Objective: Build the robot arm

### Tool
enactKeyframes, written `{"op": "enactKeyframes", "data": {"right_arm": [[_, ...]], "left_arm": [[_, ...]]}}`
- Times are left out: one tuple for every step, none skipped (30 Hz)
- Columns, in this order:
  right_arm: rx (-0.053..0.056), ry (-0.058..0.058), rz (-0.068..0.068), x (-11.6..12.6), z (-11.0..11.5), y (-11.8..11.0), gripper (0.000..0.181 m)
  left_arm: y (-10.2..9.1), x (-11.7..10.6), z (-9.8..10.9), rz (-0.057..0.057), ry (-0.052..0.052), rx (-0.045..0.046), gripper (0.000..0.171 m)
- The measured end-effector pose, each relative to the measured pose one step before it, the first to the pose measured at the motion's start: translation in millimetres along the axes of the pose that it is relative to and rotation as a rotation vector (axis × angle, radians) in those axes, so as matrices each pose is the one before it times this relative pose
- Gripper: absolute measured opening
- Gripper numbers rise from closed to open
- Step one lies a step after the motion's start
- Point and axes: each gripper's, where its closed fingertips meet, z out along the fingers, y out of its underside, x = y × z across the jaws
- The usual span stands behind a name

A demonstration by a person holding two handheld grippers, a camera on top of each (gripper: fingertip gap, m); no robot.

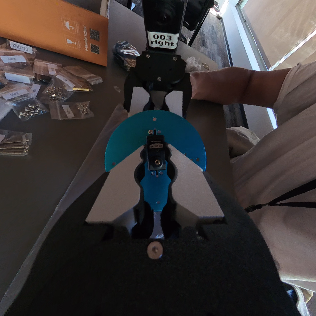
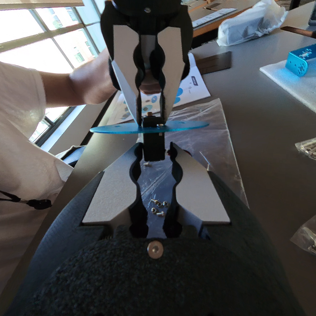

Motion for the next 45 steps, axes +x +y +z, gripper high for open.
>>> {"op": "enactKeyframes", "data": {"right_arm": [[0.0061,-0.0340,-0.0063,-5.81,-0.84,-1.31,0.022],[0.0015,-0.0111,0.0048,-2.22,-0.78,-1.08,0.021],[0.0051,-0.0151,0.0124,-2.31,-1.23,-1.47,0.021],[0.0064,-0.0172,0.0106,-2.25,-1.62,-1.66,0.021],[0.0049,-0.0168,0.0059,-2.17,-1.45,-1.30,0.021],[0.0053,-0.0148,0.0021,-2.24,-0.97,-0.89,0.021],[0.0058,-0.0074,-0.0046,-1.55,-0.55,-0.50,0.021],[0.0062,-0.0023,-0.0110,-1.18,-0.44,-0.59,0.021],[0.0101,0.0000,-0.0145,-0.87,-0.56,-1.22,0.021],[0.0091,0.0006,-0.0206,-1.11,-0.69,-1.70,0.021],[0.0136,0.0011,-0.0250,-1.31,-0.81,-2.56,0.021],[0.0218,0.0051,-0.0274,-0.83,-0.88,-3.55,0.021],[0.0241,0.0035,-0.0181,-0.61,-0.88,-4.19,0.021],[0.0220,-0.0052,-0.0022,-1.16,-0.89,-4.04,0.021],[0.0157,-0.0137,0.0058,-1.86,-0.59,-3.25,0.021],[0.0143,-0.0135,0.0038,-2.02,-0.38,-2.50,0.021],[0.0127,-0.0095,0.0036,-1.40,-0.11,-1.79,0.021],[0.0080,-0.0086,0.0090,-1.05,0.01,-1.03,0.021],[0.0080,-0.0075,0.0115,-0.53,-0.20,-0.98,0.021],[0.0112,-0.0086,0.0113,-0.62,-0.27,-1.26,0.021],[0.0071,-0.0085,0.0115,-0.52,-0.35,-1.06,0.021],[0.0046,-0.0056,0.0082,-0.12,-0.32,-0.76,0.021],[0.0028,-0.0015,0.0042,0.23,-0.31,-0.23,0.021],[0.0024,0.0005,0.0007,0.45,-0.33,-0.18,0.021],[0.0059,0.0009,0.0002,0.24,-0.23,-0.69,0.021],[0.0073,-0.0047,0.0039,-0.33,-0.14,-0.84,0.021],[0.0052,-0.0044,0.0048,-0.30,-0.14,-0.77,0.021],[0.0061,-0.0031,0.0029,-0.18,-0.15,-0.84,0.021],[0.0020,-0.0039,0.0006,-0.52,-0.01,-0.10,0.021],[0.0021,-0.0044,0.0008,-0.54,0.01,-0.36,0.021],[0.0064,-0.0023,0.0001,-0.48,-0.12,-0.88,0.021],[0.0056,-0.0045,0.0014,-0.77,-0.03,-0.91,0.021],[0.0039,-0.0041,0.0032,-0.65,-0.13,-0.96,0.021],[0.0066,-0.0023,-0.0004,-0.56,-0.22,-1.21,0.021],[0.0059,-0.0044,-0.0024,-0.95,-0.32,-1.14,0.021],[0.0029,-0.0048,-0.0015,-0.92,-0.25,-0.76,0.021],[0.0022,0.0008,-0.0027,-0.22,-0.37,-0.50,0.021],[0.0012,0.0001,-0.0041,-0.26,-0.38,-0.24,0.021],[0.0011,-0.0007,-0.0044,-0.41,-0.32,-0.19,0.021],[0.0002,0.0016,-0.0085,-0.20,-0.28,-0.14,0.021],[-0.0007,0.0005,-0.0114,-0.58,-0.33,0.02,0.021],[-0.0012,0.0020,-0.0096,-0.42,-0.20,-0.15,0.021],[-0.0040,0.0039,-0.0112,-0.17,-0.02,0.00,0.021],[-0.0070,0.0064,-0.0104,0.04,0.11,0.36,0.021],[-0.0082,0.0063,-0.0098,0.08,0.36,0.52,0.021]], "left_arm": [[-2.31,2.20,0.86,0.0079,0.0018,0.00583,0.019],[-2.33,2.25,0.70,0.0108,0.0024,0.00775,0.019],[-2.33,1.99,0.27,0.0171,-0.0019,0.00989,0.019],[-2.17,1.83,0.18,0.0193,-0.0044,0.00965,0.019],[-1.19,1.77,0.03,0.0153,-0.0041,0.00334,0.019],[-0.79,1.69,0.07,0.0142,-0.0039,0.00044,0.019],[-0.66,1.39,0.23,0.0146,-0.0051,0.00098,0.019],[-0.93,1.23,0.02,0.0120,-0.0044,0.00276,0.019],[-1.44,1.23,-0.17,0.0071,-0.0024,0.00528,0.019],[-1.71,1.47,-0.53,0.0054,0.0007,0.00646,0.019],[-2.27,1.55,-0.92,0.0092,0.0002,0.00811,0.019],[-2.99,1.25,-1.05,0.0103,-0.0033,0.01055,0.019],[-3.70,1.06,-1.09,0.0075,-0.0051,0.01348,0.019],[-3.47,1.18,-0.85,0.0034,-0.0034,0.01115,0.019],[-2.98,1.52,-0.53,0.0016,-0.0002,0.00660,0.019],[-2.26,1.40,-0.28,0.0031,0.0003,0.00291,0.019],[-1.67,0.97,0.05,0.0057,-0.0023,-0.00059,0.019],[-1.16,0.30,0.16,0.0061,-0.0051,-0.00120,0.020],[-1.25,0.06,0.04,0.0038,-0.0050,0.00222,0.020],[-1.31,-0.08,-0.10,-0.0009,-0.0019,0.00549,0.020],[-1.01,-0.17,0.13,-0.0054,0.0012,0.00718,0.020],[-0.75,-0.43,0.23,-0.0070,0.0027,0.00718,0.020],[-0.30,-0.52,0.12,-0.0073,0.0031,0.00503,0.020],[-0.21,-0.75,-0.06,-0.0089,0.0021,0.00423,0.021],[-0.50,-1.09,-0.08,-0.0088,-0.0006,0.00498,0.022],[-0.79,-0.78,-0.26,-0.0072,0.0002,0.00481,0.024],[-0.49,-0.01,-0.11,-0.0034,0.0024,0.00335,0.025],[-0.62,-0.04,-0.05,-0.0005,0.0003,0.00244,0.025],[-0.37,0.21,0.18,0.0016,0.0005,-0.00069,0.025],[-0.71,0.52,0.01,0.0021,0.0002,-0.00008,0.025],[-0.98,0.29,-0.18,0.0023,-0.0015,0.00110,0.025],[-1.11,0.49,-0.23,0.0029,-0.0011,0.00091,0.026],[-1.19,0.26,-0.16,0.0022,-0.0019,0.00195,0.026],[-1.60,0.24,-0.28,0.0016,-0.0018,0.00485,0.026],[-1.60,0.70,-0.48,0.0009,0.0008,0.00563,0.027],[-1.73,0.58,-0.91,-0.0006,0.0015,0.00552,0.027],[-2.74,0.35,-1.63,-0.0017,0.0002,0.01062,0.027],[-3.13,0.45,-2.28,-0.0018,0.0006,0.01510,0.027],[-2.92,0.13,-2.62,-0.0003,-0.0004,0.01274,0.028],[-2.41,-0.46,-2.89,0.0036,-0.0047,0.00950,0.028],[-2.00,-0.99,-3.04,0.0069,-0.0097,0.00890,0.029],[-1.46,-0.50,-2.68,0.0082,-0.0071,0.00725,0.030],[-0.71,1.11,-2.12,0.0102,-0.0008,0.00278,0.031],[-0.30,1.77,-1.48,0.0159,-0.0024,-0.00104,0.033],[-0.73,0.66,-0.89,0.0226,-0.0157,-0.00020,0.033]]}}
